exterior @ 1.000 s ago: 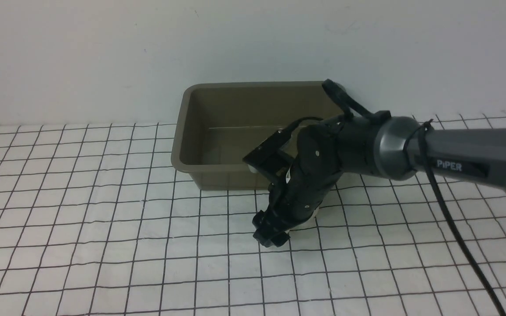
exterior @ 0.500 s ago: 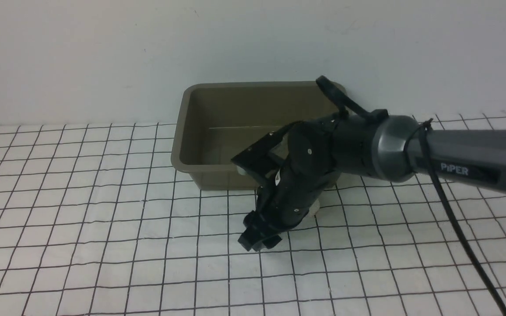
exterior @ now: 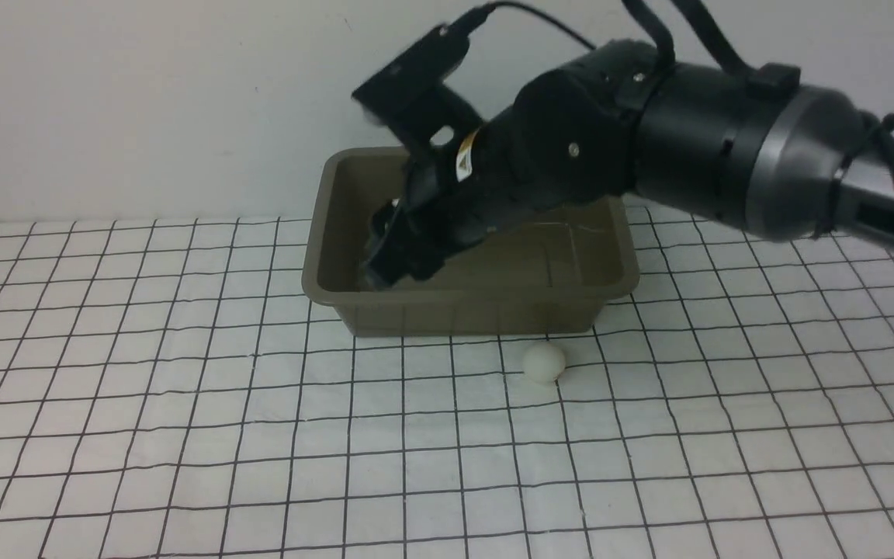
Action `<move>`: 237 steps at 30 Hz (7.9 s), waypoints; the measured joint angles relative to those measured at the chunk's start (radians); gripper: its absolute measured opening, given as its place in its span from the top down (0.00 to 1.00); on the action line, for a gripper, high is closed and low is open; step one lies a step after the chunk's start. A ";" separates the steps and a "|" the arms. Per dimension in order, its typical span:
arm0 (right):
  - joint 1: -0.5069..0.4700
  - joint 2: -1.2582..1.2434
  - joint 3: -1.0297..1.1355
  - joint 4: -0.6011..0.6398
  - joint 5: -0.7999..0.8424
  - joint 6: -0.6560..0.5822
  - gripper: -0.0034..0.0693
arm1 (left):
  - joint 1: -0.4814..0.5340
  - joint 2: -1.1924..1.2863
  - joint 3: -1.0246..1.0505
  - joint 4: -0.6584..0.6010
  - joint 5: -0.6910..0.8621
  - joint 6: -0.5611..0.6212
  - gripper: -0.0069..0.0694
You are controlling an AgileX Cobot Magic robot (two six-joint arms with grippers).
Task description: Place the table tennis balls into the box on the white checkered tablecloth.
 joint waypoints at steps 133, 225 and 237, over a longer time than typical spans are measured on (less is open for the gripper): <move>-0.046 0.132 0.309 -0.283 0.028 0.600 0.46 | 0.000 0.000 0.000 0.000 0.000 0.000 0.91; -0.152 -0.817 0.810 -0.775 -0.183 0.815 0.97 | 0.000 0.000 0.000 0.000 0.000 0.000 0.91; -0.152 -1.148 1.319 -0.886 -0.449 0.880 0.97 | 0.000 0.000 0.000 0.000 0.000 0.000 0.91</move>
